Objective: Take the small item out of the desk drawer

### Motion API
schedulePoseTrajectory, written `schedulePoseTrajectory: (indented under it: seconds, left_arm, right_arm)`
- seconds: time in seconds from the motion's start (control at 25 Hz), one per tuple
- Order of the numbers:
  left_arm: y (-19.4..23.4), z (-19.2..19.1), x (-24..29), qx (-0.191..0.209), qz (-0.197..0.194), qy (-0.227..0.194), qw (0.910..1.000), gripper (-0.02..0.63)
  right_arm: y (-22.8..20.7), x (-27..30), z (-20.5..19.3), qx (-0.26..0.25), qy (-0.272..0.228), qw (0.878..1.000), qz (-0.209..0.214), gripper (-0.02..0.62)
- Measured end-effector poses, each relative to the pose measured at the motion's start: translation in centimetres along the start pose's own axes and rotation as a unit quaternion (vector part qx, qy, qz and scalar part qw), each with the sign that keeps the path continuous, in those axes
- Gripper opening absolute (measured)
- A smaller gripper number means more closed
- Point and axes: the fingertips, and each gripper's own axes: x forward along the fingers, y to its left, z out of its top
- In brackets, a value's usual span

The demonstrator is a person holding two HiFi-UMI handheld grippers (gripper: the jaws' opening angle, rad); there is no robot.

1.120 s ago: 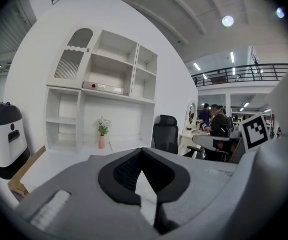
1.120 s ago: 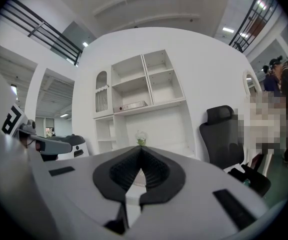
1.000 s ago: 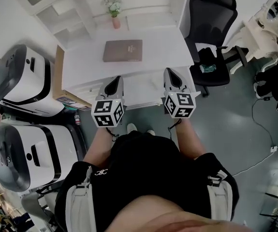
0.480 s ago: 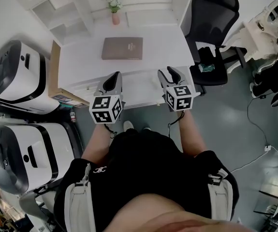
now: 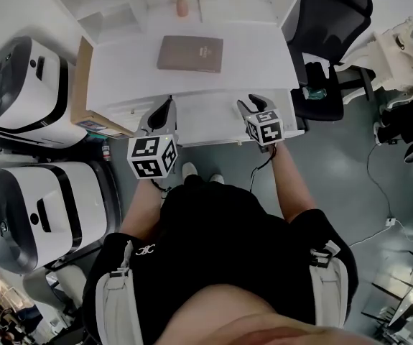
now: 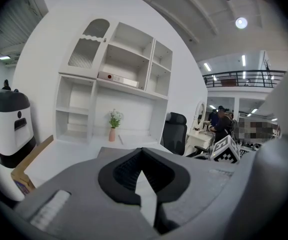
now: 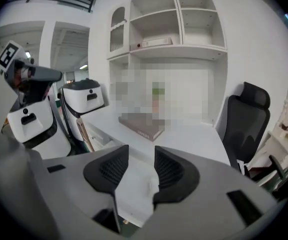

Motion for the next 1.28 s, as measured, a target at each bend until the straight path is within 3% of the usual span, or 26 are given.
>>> schedulePoseTrajectory:
  seconds: [0.16, 0.44, 0.72, 1.28]
  left_arm:
    - [2.2, -1.0, -1.0, -0.007, 0.026, 0.008, 0.9996, 0.014]
    - [5.0, -3.5, -2.6, -0.024, 0.070, 0.029, 0.9968, 0.014]
    - [6.4, -6.8, -3.4, -0.038, 0.094, 0.058, 0.9931, 0.014]
    - [8.8, -9.7, -2.6, -0.050, 0.124, 0.098, 0.9862, 0.014]
  right_arm:
    - [-0.2, 2.7, -2.8, -0.046, 0.049, 0.998, 0.000, 0.160]
    - [-0.3, 6.8, -7.7, -0.077, 0.126, 0.989, 0.032, 0.159]
    - [0.1, 11.0, -12.6, -0.091, 0.198, 0.974, 0.070, 0.158]
    - [-2.0, 15.5, -17.6, -0.095, 0.314, 0.943, 0.062, 0.158]
